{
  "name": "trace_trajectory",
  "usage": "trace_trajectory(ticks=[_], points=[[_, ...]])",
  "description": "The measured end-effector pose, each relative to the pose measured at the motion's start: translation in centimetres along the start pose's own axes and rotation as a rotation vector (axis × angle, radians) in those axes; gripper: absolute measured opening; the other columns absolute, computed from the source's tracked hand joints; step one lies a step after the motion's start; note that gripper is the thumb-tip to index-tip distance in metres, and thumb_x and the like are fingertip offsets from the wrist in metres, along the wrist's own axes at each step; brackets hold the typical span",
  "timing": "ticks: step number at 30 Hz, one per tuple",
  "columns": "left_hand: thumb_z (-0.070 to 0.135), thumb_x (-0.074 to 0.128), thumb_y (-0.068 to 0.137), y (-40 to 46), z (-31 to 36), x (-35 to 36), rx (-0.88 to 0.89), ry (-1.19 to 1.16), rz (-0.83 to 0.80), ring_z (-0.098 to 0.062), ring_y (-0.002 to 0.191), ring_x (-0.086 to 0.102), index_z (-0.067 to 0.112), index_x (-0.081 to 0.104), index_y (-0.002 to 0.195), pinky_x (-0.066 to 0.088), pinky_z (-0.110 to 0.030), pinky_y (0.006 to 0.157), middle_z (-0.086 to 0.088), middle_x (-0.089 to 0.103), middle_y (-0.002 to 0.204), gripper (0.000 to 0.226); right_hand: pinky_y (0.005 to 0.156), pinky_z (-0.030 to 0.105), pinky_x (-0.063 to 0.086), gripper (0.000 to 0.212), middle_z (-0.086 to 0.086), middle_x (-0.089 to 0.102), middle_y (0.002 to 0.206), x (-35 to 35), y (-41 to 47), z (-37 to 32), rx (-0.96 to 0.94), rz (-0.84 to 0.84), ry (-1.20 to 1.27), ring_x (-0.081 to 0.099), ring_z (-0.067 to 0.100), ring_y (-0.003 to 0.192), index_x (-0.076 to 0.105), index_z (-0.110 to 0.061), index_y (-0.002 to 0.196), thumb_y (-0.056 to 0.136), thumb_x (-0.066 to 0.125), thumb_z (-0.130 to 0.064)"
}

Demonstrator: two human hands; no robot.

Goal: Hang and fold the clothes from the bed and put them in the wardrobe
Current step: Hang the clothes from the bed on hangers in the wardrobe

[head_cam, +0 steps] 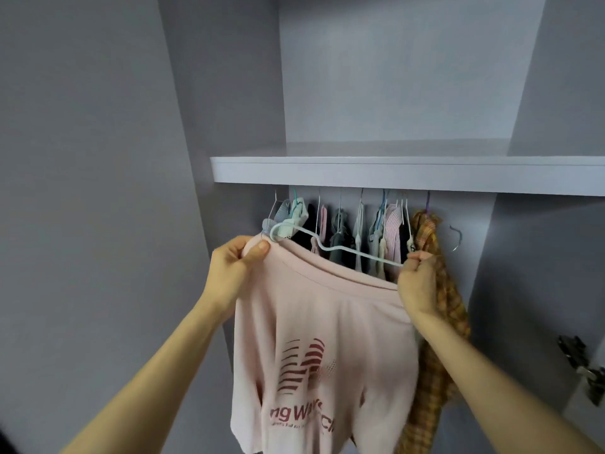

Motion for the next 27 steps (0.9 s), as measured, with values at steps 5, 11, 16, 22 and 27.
trace_trajectory(ticks=[5,11,16,22,27], points=[[0.008,0.065,0.086,-1.1,-1.6,-1.2,-0.021,-0.018,0.058,-0.017,0.073,0.053,0.014,0.07,0.077,0.044,-0.031,0.069,0.0,0.063,0.072,0.012,0.068,0.023,0.028,0.021,0.014,0.048,0.093,-0.7,1.7,-3.4,-0.164,0.033,-0.057,0.042,0.019,0.085,0.047,0.009,0.108,0.093,0.033,0.003],[0.008,0.068,0.083,-1.1,-1.2,-1.8,0.021,-0.029,0.124,0.0,0.064,0.058,0.021,0.071,0.074,0.048,-0.016,0.064,0.014,0.068,0.067,0.016,0.082,0.035,0.04,0.018,0.014,0.05,0.097,-0.8,2.9,-4.5,-0.216,0.041,-0.059,0.048,0.023,0.087,0.044,-0.008,0.099,0.087,0.032,-0.014],[0.008,0.063,0.088,-1.2,-1.7,-1.6,-0.005,-0.094,0.125,-0.009,0.076,0.058,0.017,0.071,0.083,0.048,-0.024,0.073,0.006,0.068,0.078,0.013,0.082,0.036,0.046,0.024,0.016,0.059,0.099,-0.9,4.0,-3.4,-0.147,-0.001,-0.176,0.056,0.027,0.087,0.046,-0.012,0.099,0.083,0.032,-0.025],[0.002,0.058,0.09,-1.6,-1.8,-1.5,0.019,-0.053,0.101,0.004,0.072,0.06,0.005,0.071,0.094,0.046,-0.008,0.07,0.014,0.071,0.074,0.014,0.083,0.036,0.04,0.023,0.026,0.056,0.106,-1.4,3.4,-3.5,-0.207,-0.037,-0.209,0.054,0.037,0.099,0.048,0.006,0.108,0.092,0.034,0.0],[0.003,0.058,0.09,-1.7,-2.1,-1.5,0.008,-0.024,0.129,0.008,0.067,0.058,0.015,0.071,0.079,0.045,-0.007,0.067,0.019,0.069,0.067,0.021,0.081,0.036,0.039,0.019,0.024,0.054,0.1,0.3,0.8,-4.7,-0.352,-0.131,-0.281,0.053,0.032,0.091,0.048,0.008,0.105,0.09,0.038,0.004]])
Point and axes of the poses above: each hand's wrist, its own y-axis towards the middle knuckle, its own x-axis out of the palm, z = x × y, the point moved 7 cm from there along y, towards the middle knuckle
